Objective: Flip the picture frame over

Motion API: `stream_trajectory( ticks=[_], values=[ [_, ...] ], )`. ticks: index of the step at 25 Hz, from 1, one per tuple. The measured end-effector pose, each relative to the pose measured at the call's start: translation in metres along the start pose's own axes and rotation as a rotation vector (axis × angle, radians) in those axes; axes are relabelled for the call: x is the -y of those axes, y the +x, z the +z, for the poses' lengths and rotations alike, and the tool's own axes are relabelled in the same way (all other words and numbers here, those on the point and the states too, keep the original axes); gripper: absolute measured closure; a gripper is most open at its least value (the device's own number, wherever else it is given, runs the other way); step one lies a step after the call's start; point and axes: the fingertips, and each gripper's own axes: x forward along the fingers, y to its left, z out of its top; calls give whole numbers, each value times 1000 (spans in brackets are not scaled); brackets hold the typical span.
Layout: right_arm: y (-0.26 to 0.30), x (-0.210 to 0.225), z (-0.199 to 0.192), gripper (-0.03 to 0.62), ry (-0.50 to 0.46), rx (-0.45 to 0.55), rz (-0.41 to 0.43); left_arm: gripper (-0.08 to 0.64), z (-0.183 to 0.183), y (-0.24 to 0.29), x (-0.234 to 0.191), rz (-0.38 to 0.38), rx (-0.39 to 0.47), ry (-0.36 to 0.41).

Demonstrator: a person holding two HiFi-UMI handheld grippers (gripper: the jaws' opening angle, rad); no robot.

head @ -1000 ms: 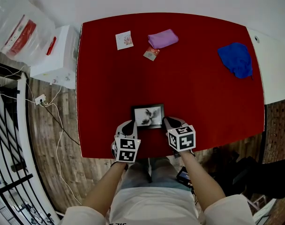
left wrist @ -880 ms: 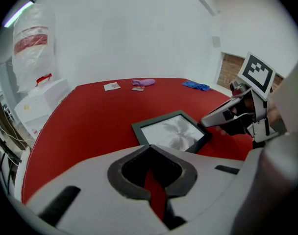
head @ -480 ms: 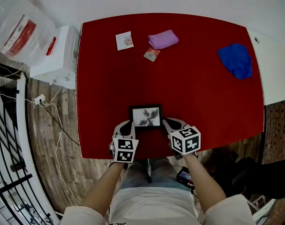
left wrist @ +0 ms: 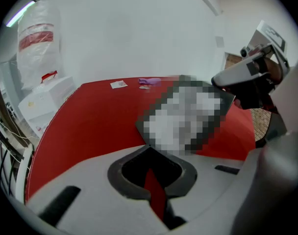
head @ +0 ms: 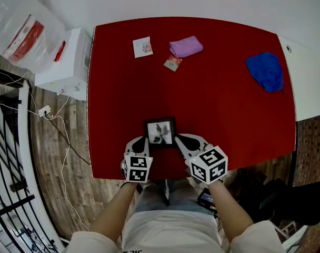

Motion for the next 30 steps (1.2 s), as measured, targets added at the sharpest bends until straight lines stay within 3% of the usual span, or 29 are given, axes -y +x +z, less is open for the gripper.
stream_trajectory(
  ticks=[6,9,12,16,30],
  values=[
    [13,-47,24,588,-68,35,92,555,-8,-3,-5,7,-4,12],
    [23,-64,25,588,-94,23,121,555,13,-22,-11,37,63,-6],
    [34,-79,28,589,-119,23,148,555,38,-46,-12,20,129,-24],
    [47,-97,38,588,-120,36,189,555,38,-52,-20,0,123,-30],
    [105,-165,47,588,-213,23,291,555,41,-88,-92,113,181,5]
  ],
)
